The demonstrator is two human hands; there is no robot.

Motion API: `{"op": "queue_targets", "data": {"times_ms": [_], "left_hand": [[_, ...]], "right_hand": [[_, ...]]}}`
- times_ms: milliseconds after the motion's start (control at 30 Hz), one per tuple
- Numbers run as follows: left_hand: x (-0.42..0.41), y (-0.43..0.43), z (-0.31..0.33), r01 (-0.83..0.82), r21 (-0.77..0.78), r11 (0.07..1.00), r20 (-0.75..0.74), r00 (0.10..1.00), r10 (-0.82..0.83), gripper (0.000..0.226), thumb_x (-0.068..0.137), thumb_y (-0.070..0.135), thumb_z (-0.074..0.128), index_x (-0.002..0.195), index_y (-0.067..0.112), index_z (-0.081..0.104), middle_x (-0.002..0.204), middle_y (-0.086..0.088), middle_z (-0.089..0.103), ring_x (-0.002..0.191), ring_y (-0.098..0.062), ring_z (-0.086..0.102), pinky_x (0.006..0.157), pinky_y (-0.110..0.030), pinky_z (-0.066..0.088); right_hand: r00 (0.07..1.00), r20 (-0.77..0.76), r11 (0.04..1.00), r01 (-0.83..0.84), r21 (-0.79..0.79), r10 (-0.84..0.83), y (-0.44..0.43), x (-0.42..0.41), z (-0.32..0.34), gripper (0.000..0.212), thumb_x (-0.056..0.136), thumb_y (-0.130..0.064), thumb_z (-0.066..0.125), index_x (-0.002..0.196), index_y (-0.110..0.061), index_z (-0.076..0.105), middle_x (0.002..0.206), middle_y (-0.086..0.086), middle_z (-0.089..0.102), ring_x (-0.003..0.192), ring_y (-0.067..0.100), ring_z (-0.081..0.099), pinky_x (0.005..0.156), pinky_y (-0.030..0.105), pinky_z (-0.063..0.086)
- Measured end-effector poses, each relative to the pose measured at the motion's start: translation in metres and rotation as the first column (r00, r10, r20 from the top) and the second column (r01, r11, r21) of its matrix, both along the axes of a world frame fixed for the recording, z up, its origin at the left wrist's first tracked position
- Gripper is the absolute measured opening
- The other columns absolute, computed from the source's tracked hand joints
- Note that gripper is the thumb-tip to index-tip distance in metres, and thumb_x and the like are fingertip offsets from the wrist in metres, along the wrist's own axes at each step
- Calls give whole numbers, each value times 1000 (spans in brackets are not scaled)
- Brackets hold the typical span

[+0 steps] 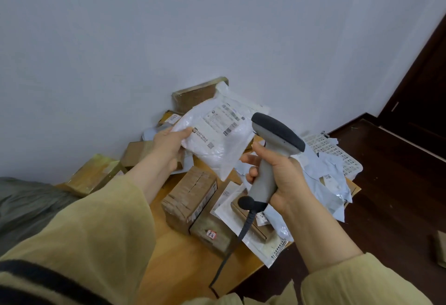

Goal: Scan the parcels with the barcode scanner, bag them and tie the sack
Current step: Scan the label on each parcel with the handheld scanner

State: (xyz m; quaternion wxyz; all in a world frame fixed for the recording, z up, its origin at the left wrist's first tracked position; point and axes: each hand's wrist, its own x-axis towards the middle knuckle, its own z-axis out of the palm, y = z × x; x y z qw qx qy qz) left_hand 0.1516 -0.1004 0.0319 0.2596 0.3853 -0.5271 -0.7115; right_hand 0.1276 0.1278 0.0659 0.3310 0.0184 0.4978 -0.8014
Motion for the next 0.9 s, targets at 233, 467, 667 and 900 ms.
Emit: {"op": "queue_targets", "data": {"times_ms": [233,467,667,900], "left_hand": [[-23,53,-33,210,173,962,162,958,-238,42,79,6,73,116,1,53,101,-10,66,86,-21,63,72,-33,53],[-21,87,-69,427,144,893,311,837,-450,42,76,-6,71,117,2,62,108,-15,68,95,-28,65,82,-38,54],[-26,80,-62,512,-10,859,436,775,-458,61,76,16,78,131,8,53,128,-4,56,115,-22,54,89,-27,41],[-58,40,-50,479,-182,859,511,792,-333,34,87,23,66,119,12,62,121,-3,57,113,-21,51,88,-32,42]], "right_hand": [[952,-214,933,269,239,-220,39,-20,-22,14,79,-17,75,87,-17,65,85,3,68,79,16,63,65,31,53],[965,-39,913,256,316,-258,53,-27,-56,32,80,-15,75,108,-6,63,97,7,64,96,26,61,59,33,53],[974,-116,922,220,320,-193,48,-23,-47,21,81,-18,74,99,-12,64,91,7,65,85,23,64,57,32,53],[999,37,994,-38,98,34,19,-23,-1,45,74,-19,75,113,-1,61,108,21,64,76,31,72,56,31,59]]}}
